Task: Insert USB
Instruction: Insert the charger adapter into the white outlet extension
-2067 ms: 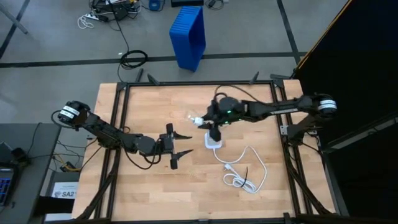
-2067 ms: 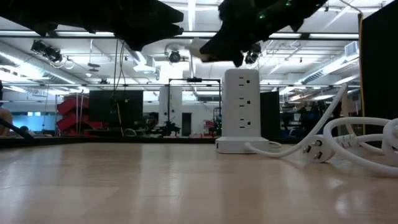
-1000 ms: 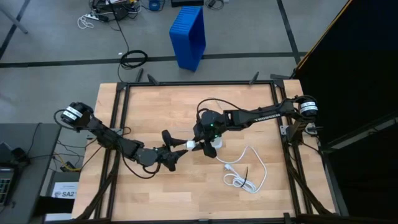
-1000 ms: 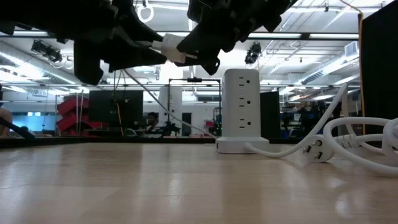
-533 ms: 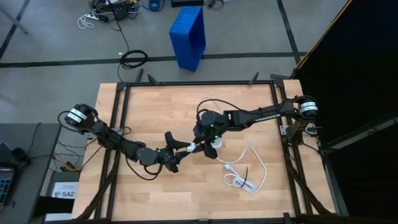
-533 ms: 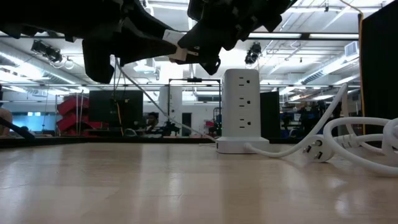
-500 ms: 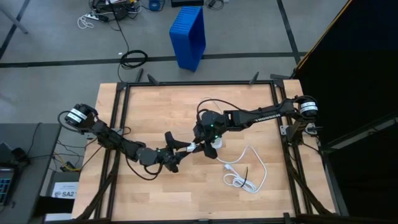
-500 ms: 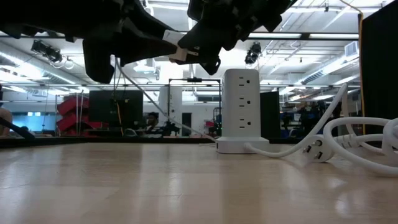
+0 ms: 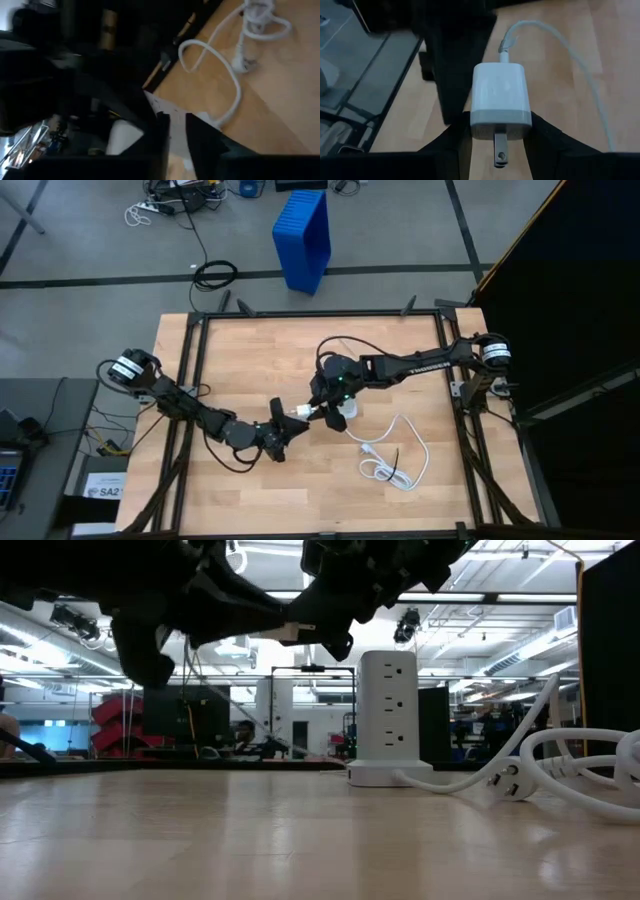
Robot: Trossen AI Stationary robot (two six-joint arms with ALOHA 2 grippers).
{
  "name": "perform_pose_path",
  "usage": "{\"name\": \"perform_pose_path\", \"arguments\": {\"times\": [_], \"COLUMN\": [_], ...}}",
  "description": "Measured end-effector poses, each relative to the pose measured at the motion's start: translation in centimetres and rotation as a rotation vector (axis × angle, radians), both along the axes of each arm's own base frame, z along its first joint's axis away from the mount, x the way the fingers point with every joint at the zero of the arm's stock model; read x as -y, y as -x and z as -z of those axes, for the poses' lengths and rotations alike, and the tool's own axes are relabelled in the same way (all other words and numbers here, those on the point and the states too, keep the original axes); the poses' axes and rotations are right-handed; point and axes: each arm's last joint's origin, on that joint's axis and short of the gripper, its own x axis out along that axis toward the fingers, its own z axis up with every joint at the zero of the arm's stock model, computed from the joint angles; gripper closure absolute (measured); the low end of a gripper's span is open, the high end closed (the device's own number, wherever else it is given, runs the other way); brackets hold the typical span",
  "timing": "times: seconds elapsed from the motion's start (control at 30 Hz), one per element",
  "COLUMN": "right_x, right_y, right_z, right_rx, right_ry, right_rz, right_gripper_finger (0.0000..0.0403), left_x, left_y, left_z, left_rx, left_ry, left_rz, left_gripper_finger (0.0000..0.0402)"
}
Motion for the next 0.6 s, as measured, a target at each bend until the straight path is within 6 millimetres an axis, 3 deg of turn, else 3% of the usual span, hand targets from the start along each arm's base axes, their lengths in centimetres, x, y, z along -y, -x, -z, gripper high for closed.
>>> {"name": "perform_pose_path", "arguments": {"times": [0.1, 0.33, 0.6], "right_x": [0.0, 0.1, 0.0], "right_y": [0.0, 0.0, 0.1], "right_z": [0.1, 0.1, 0.3], "right_rx": [-0.008, 0.000, -0.004], "right_ry": [0.005, 0.058, 0.140], "right_rz": [0.005, 0.028, 0.036], "right_gripper_finger": [0.0288, 0.0291, 0.0285], "left_x": [0.0, 0.1, 0.9], "left_y": [0.0, -0.1, 0.6], "left_z": [-0.2, -1.1, -2.3], "left_rx": [0.012, 0.110, 0.228], "left_ry": [-0.002, 0.077, 0.197], "left_rz": [0.003, 0.001, -0.038], "left_gripper_finger": [0.0398, 0.0387, 0.0329]}}
